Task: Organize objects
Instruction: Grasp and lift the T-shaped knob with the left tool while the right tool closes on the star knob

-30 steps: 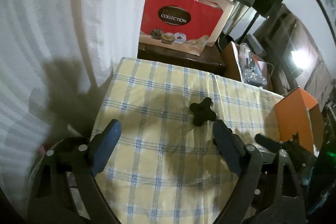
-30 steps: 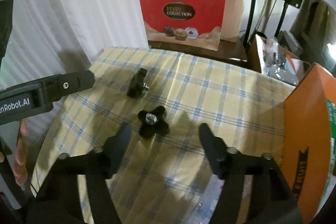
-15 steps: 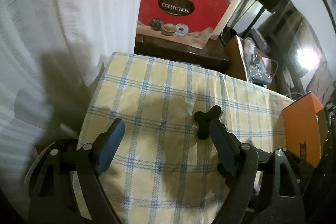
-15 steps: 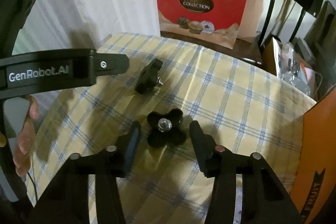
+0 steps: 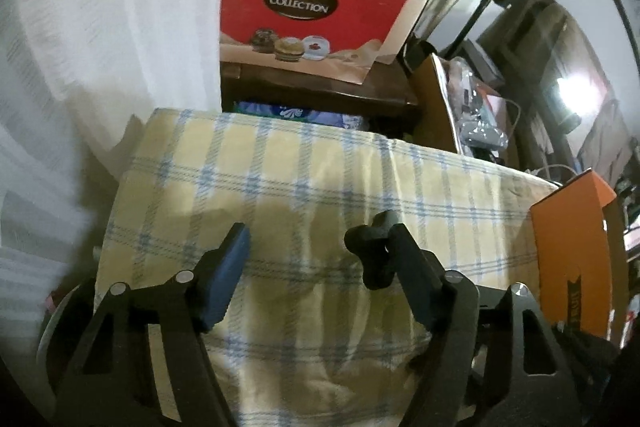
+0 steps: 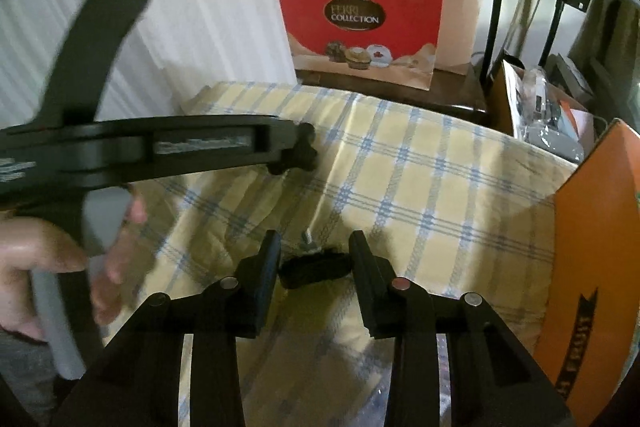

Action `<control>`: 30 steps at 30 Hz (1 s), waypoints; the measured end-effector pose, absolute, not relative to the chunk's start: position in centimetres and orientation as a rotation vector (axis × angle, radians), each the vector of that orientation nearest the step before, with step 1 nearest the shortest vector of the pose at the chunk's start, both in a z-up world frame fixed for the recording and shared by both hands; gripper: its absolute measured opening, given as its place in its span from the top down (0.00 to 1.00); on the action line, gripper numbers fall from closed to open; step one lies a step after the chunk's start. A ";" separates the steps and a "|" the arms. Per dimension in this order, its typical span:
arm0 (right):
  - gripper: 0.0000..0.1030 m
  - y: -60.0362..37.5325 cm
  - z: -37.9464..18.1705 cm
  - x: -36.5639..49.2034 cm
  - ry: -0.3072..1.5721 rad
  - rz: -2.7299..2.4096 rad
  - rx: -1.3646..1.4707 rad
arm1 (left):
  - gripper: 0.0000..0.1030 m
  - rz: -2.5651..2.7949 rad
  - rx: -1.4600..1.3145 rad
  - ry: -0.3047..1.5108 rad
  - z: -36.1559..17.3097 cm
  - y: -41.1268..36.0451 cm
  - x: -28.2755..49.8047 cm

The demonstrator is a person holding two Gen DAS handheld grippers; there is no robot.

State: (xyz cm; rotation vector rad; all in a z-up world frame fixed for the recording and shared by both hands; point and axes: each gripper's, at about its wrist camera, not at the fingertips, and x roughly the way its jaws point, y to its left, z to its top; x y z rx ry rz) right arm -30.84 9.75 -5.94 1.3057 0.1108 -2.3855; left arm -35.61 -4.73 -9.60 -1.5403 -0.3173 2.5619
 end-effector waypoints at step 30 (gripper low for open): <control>0.65 10.0 -8.0 -29.6 0.155 -2.327 1.383 | 0.91 2.584 -1.455 -0.260 -8.0 -1.8 -35.1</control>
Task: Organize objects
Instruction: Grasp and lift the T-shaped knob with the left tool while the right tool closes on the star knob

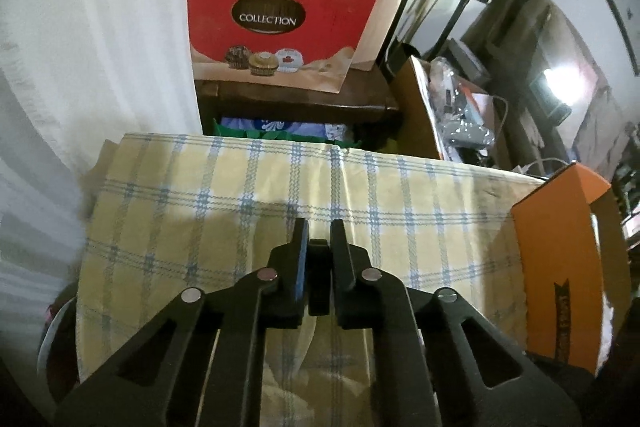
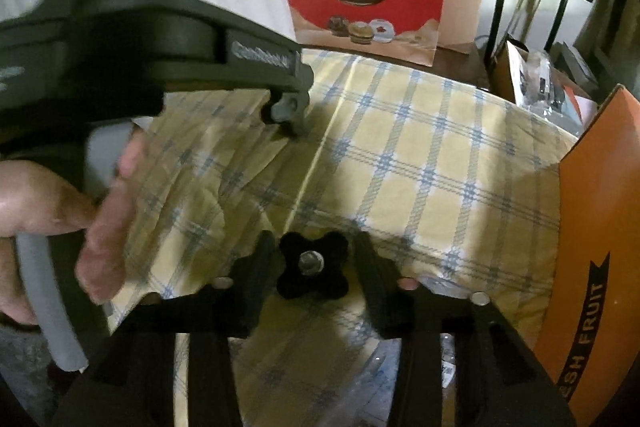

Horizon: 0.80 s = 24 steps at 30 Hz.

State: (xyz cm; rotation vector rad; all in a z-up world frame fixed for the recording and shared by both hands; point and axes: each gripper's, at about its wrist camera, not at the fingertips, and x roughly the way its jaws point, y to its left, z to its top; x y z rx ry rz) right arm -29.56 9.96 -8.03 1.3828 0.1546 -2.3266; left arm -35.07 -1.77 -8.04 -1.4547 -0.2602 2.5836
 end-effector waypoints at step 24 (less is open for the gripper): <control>0.55 10.3 -5.0 -27.7 0.109 -2.348 1.334 | 0.91 2.598 -1.358 -0.316 -3.7 -4.0 -27.4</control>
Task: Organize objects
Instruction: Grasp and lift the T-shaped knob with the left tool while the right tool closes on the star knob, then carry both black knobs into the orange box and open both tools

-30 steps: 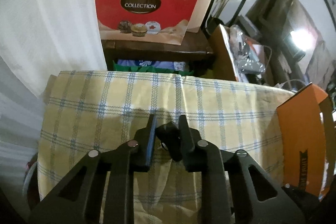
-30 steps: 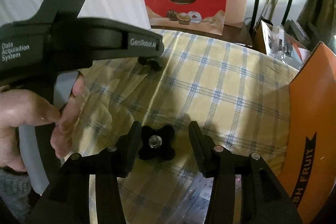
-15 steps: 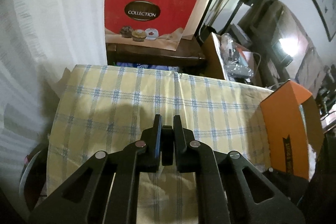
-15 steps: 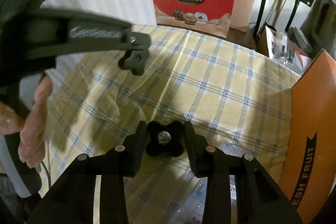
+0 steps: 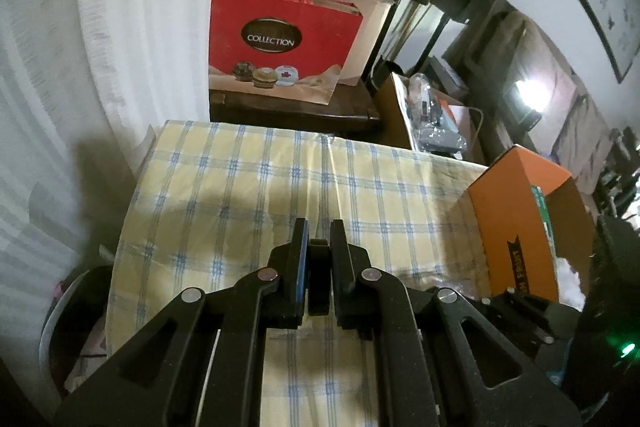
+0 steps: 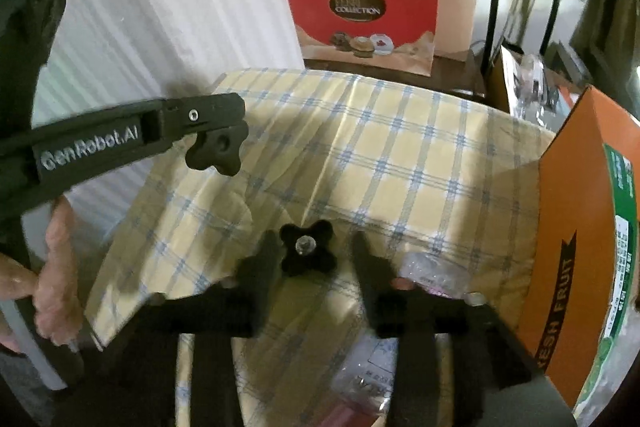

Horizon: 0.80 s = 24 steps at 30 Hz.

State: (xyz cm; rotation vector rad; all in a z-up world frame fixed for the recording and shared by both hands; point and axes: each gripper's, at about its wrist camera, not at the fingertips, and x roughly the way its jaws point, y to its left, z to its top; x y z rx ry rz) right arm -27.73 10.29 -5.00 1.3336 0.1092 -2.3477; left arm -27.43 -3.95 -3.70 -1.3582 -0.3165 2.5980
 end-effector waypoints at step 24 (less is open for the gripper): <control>0.65 10.8 -5.0 -27.7 0.143 -2.402 1.314 | 0.91 2.601 -1.330 -0.356 -2.3 -4.4 -25.2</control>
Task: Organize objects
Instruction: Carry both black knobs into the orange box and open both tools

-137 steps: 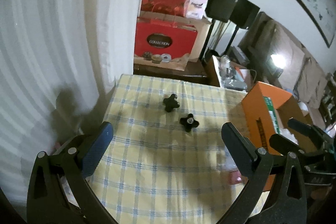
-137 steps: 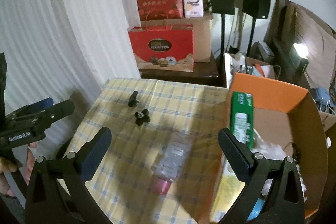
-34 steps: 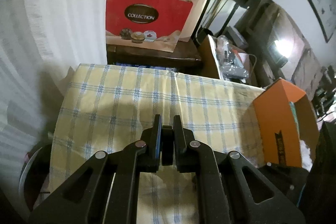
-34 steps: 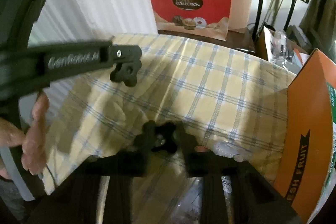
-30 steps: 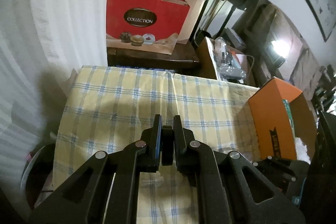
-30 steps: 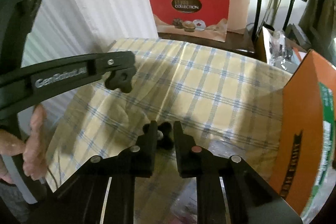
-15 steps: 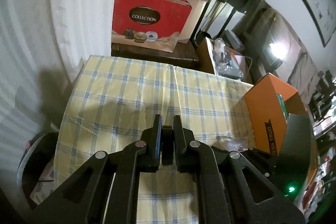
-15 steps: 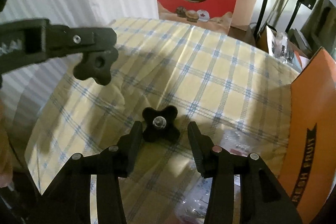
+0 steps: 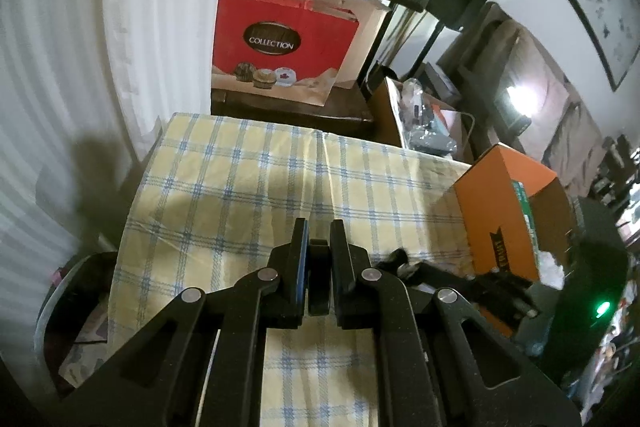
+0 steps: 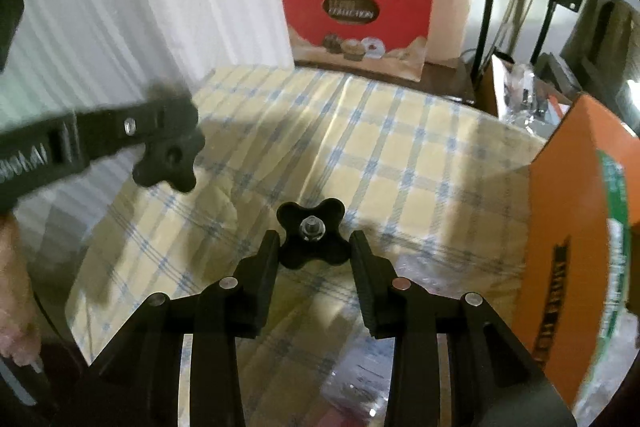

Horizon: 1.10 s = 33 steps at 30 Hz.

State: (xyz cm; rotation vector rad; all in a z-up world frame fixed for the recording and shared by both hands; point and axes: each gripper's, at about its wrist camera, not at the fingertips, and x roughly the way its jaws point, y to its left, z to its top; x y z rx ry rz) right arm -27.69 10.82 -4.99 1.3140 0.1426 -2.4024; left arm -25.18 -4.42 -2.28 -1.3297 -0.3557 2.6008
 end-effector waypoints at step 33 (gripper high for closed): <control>0.65 22.9 6.6 -22.6 -0.001 -2.635 1.166 | 0.91 2.615 -1.154 -0.173 4.3 6.3 -20.5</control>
